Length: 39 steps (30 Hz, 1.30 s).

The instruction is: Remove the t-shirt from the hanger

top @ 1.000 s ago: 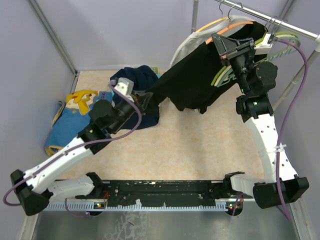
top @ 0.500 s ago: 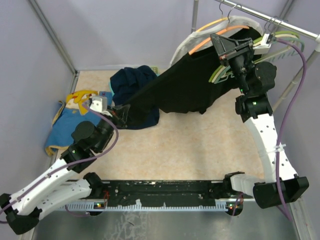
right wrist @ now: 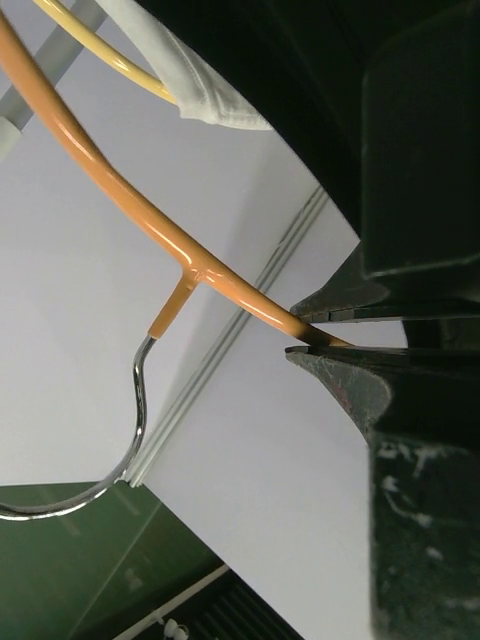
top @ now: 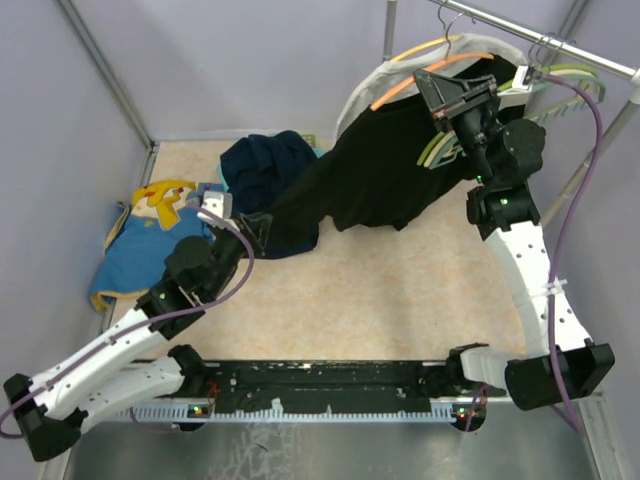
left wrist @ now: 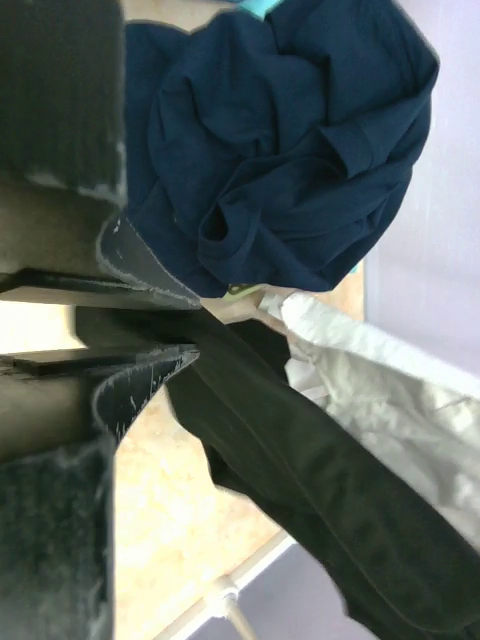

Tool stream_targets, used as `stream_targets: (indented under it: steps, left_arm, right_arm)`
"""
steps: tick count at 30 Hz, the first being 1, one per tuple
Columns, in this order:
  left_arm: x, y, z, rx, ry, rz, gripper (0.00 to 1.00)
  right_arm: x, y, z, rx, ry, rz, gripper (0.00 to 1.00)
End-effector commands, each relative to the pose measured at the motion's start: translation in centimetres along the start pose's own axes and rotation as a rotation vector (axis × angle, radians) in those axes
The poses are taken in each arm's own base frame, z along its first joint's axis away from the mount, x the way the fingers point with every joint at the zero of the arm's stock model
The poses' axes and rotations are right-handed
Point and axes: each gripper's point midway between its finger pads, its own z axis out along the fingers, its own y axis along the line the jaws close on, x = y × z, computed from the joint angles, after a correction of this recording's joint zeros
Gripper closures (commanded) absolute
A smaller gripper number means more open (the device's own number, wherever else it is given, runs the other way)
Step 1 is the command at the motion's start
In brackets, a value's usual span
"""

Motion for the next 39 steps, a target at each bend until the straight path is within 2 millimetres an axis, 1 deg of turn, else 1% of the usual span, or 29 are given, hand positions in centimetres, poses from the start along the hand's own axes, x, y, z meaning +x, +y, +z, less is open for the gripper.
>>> stream_targets:
  steps: [1,2,3,4,6,10,13,14,15,17,20,23,24,26,27,29,31,33,34,35,36,37,39]
  left_arm:
    - [-2.2,-3.5,1.1,0.153,-0.037,0.048,0.58]
    - [-2.5,-4.3,1.4,0.186,-0.040,0.070,0.43]
    - [-3.0,-5.1,1.7,0.217,-0.047,0.086,0.34]
    - [-3.2,-5.9,2.0,0.249,-0.048,0.100,0.30]
    - [-4.2,-7.4,2.5,0.312,-0.069,0.126,0.25]
    - [-5.8,-10.4,3.8,0.419,-0.119,0.165,0.19]
    - [-6.4,-12.3,5.6,0.462,-0.129,0.192,0.18]
    - [-5.8,-12.8,6.7,0.467,-0.111,0.201,0.18]
    - [-5.9,-13.5,7.3,0.481,-0.110,0.205,0.18]
    - [-5.3,-14.4,8.4,0.506,-0.095,0.210,0.18]
    - [-4.5,-15.6,9.6,0.542,-0.075,0.206,0.19]
    - [-3.5,-16.0,10.7,0.542,-0.044,0.201,0.20]
    - [-3.4,-16.0,11.0,0.535,-0.038,0.196,0.21]
    - [-3.1,-15.7,11.5,0.509,-0.034,0.184,0.27]
    - [-3.2,-15.5,11.6,0.498,-0.041,0.177,0.34]
    - [-3.5,-15.3,11.5,0.492,-0.058,0.167,0.52]
    - [-3.7,-15.0,11.2,0.489,-0.073,0.161,0.64]
    - [-4.3,-14.9,10.6,0.489,-0.088,0.156,0.72]
    - [-4.3,-14.7,10.4,0.489,-0.089,0.156,0.78]
    - [-4.5,-14.6,10.1,0.488,-0.095,0.155,0.86]
    - [-4.7,-14.5,9.8,0.485,-0.099,0.153,0.96]
    - [-5.0,-14.4,9.5,0.483,-0.105,0.149,1.00]
    - [-5.6,-13.8,8.8,0.470,-0.121,0.139,1.00]
  right_arm:
    - [-3.1,6.0,-0.9,-0.185,-0.102,-0.086,1.00]
    - [-3.0,6.0,-1.0,-0.185,-0.096,-0.087,1.00]
    - [-2.8,5.9,-1.1,-0.185,-0.088,-0.087,1.00]
    - [-2.6,5.9,-1.1,-0.186,-0.081,-0.088,1.00]
    - [-2.4,5.8,-1.3,-0.186,-0.072,-0.088,1.00]
    - [-1.9,5.8,-1.4,-0.192,-0.051,-0.091,1.00]
    - [-1.8,5.9,-1.6,-0.195,-0.048,-0.094,1.00]
    - [-1.8,6.0,-1.6,-0.197,-0.045,-0.093,1.00]
    - [-1.8,6.1,-1.6,-0.199,-0.045,-0.093,1.00]
    - [-1.8,6.3,-1.7,-0.203,-0.044,-0.093,1.00]
    - [-1.8,6.5,-1.9,-0.207,-0.045,-0.093,1.00]
    - [-1.9,6.8,-2.1,-0.213,-0.047,-0.093,1.00]
    - [-1.9,6.8,-2.1,-0.215,-0.048,-0.092,1.00]
    - [-2.0,7.0,-2.2,-0.217,-0.050,-0.092,1.00]
    - [-2.0,7.0,-2.3,-0.217,-0.049,-0.092,1.00]
    - [-2.1,7.1,-2.3,-0.219,-0.053,-0.094,1.00]
    - [-2.1,7.1,-2.3,-0.216,-0.055,-0.094,1.00]
    - [-2.1,7.0,-2.3,-0.213,-0.057,-0.095,1.00]
    - [-2.2,6.9,-2.3,-0.209,-0.058,-0.097,1.00]
    - [-2.1,6.7,-2.2,-0.202,-0.057,-0.097,1.00]
    - [-2.1,6.5,-2.2,-0.196,-0.058,-0.097,1.00]
    - [-2.1,6.3,-2.2,-0.189,-0.061,-0.098,1.00]
    - [-2.2,6.0,-2.1,-0.173,-0.069,-0.103,1.00]
